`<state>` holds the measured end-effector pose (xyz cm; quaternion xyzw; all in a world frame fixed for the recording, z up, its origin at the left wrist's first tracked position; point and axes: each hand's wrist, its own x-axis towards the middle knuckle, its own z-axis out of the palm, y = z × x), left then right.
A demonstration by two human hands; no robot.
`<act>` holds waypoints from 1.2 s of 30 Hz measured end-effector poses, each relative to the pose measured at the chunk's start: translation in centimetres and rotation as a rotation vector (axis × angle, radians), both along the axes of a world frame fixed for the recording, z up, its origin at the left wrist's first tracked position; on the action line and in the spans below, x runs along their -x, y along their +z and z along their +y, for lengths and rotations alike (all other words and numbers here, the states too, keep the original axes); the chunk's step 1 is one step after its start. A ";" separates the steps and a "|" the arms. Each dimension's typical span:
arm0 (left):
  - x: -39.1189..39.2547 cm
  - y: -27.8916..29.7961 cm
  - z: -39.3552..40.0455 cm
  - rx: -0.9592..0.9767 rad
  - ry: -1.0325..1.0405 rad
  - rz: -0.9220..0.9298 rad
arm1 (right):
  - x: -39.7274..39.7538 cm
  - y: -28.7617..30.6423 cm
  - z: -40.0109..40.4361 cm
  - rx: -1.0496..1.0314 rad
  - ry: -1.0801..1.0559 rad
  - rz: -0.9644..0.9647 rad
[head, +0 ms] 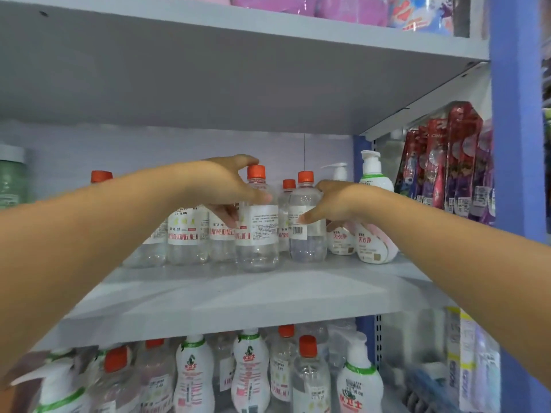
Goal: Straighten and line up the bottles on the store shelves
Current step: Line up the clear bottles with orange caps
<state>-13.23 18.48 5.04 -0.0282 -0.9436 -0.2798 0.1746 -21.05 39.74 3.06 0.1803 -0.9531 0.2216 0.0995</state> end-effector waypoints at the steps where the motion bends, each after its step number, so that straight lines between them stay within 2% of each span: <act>1: 0.5 -0.1 0.4 0.047 0.026 0.006 | 0.6 0.0 -0.1 -0.010 0.008 -0.003; 7: 3.3 0.5 1.6 0.209 0.074 0.075 | 2.9 0.6 -0.2 -0.050 0.030 -0.027; 12: 5.1 0.8 2.8 0.280 0.137 0.077 | 3.2 0.8 -0.8 -0.161 0.020 0.064; 17: 6.5 0.7 3.2 0.362 0.174 0.098 | 3.4 1.8 -0.6 -0.040 0.075 0.046; 21: 6.4 1.5 3.2 0.436 0.209 0.107 | 4.5 3.4 -0.9 0.096 0.059 0.238; 23: 6.0 2.3 3.0 0.358 0.225 0.127 | 4.9 4.0 -1.3 0.162 0.091 0.211; 26: 6.5 2.3 2.6 0.086 0.149 0.138 | 5.4 4.3 -1.9 0.128 0.065 0.177; 28: 7.4 1.7 2.4 -0.027 0.093 0.130 | 5.9 4.2 -2.2 0.122 0.049 0.190; 36: 8.3 1.0 1.8 -0.046 0.091 0.207 | 6.4 3.2 -1.5 0.274 0.222 0.153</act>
